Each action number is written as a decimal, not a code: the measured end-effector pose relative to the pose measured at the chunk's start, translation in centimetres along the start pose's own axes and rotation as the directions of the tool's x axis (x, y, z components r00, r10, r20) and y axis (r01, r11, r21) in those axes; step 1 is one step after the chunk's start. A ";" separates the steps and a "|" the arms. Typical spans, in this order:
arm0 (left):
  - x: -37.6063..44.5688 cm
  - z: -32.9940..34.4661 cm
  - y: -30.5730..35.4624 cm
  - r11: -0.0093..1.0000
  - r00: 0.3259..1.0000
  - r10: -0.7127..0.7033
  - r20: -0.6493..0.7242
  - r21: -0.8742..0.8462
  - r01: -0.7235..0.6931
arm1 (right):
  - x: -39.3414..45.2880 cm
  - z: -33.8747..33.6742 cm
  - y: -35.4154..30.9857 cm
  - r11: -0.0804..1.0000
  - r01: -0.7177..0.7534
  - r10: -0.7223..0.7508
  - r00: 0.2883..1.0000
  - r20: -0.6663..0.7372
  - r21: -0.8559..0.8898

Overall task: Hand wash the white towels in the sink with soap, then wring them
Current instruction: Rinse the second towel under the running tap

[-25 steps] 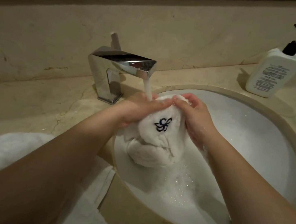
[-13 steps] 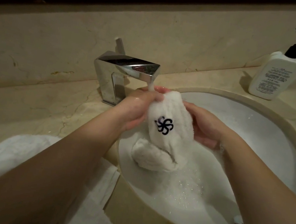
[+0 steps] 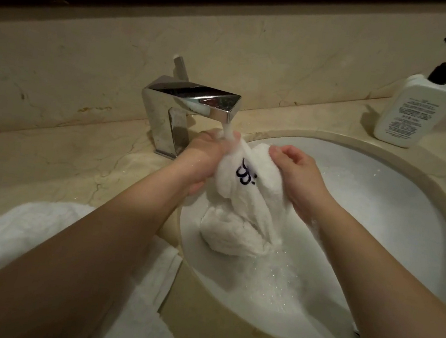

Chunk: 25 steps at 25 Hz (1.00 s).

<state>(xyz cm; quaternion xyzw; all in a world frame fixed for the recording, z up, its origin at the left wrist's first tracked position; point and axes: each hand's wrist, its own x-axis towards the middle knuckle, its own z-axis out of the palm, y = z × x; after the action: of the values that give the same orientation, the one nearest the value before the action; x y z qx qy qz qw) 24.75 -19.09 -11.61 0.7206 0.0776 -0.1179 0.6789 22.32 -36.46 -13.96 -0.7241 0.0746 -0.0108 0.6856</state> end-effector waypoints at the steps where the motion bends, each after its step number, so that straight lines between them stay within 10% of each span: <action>1: 0.0 0.2 0.0 1.000 1.000 0.002 0.025 -0.004 -0.002 | -0.1 0.2 -0.2 0.998 -0.004 0.003 1.000 0.004 0.065; 4: 0.0 0.6 -0.3 0.998 0.985 -0.049 0.164 -0.041 0.057 | -0.4 0.8 -0.8 0.970 -0.037 0.012 0.994 0.106 0.239; 12: 1.3 1.0 -0.4 0.949 0.988 -0.111 0.108 -0.284 0.138 | -0.6 -0.4 -0.1 0.979 -0.172 0.200 0.906 0.374 -0.108; 20: -0.9 0.7 -1.4 0.958 0.887 -0.219 0.407 -0.085 0.275 | -1.0 1.6 -0.7 0.862 -0.306 0.221 0.944 0.244 0.404; 25: -1.0 1.2 -1.0 0.943 0.872 -0.256 0.418 -0.089 0.320 | -0.4 1.1 -0.9 0.981 -0.192 0.191 0.979 0.076 0.008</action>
<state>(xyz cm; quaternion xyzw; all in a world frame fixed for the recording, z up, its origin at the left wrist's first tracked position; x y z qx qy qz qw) 23.41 -20.13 -12.36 0.6063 0.0524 -0.3566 0.7089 22.09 -35.25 -13.07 -0.7080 0.1180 0.0819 0.6915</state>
